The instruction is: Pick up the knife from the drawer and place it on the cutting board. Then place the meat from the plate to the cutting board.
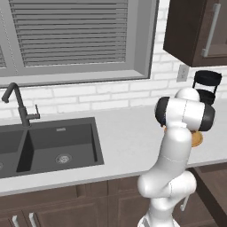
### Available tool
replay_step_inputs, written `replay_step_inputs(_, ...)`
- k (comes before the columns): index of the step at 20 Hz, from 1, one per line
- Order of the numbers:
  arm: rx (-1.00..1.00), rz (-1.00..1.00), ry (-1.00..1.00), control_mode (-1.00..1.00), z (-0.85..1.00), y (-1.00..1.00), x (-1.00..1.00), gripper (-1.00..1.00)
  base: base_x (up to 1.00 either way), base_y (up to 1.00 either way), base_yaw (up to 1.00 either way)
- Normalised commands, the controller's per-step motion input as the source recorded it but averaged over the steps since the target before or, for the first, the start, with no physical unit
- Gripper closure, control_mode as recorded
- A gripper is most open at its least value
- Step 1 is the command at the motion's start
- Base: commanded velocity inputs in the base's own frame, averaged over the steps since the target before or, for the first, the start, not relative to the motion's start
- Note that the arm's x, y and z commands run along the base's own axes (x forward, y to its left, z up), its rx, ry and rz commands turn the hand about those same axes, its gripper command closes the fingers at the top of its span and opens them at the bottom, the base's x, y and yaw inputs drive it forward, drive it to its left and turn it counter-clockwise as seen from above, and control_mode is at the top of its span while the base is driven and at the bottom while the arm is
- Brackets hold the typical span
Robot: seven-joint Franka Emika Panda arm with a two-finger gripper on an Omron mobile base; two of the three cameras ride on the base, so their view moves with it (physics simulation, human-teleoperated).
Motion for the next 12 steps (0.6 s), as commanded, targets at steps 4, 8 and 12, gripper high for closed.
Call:
replay_step_inputs(4, -0.01, 0.00, 0.00, -1.00, 0.01, 0.23, -0.25, 1.00, 0.00, 0.00, 0.00)
replay_step_inputs(8, -0.13, 0.00, -0.08, -1.00, 0.77, 0.36, -0.61, 1.00, 0.00, 0.00, 0.00)
replay_step_inputs(12, -0.15, 0.00, -0.11, -1.00, 1.00, 0.59, -0.53, 1.00, 0.00, 0.00, 0.00)
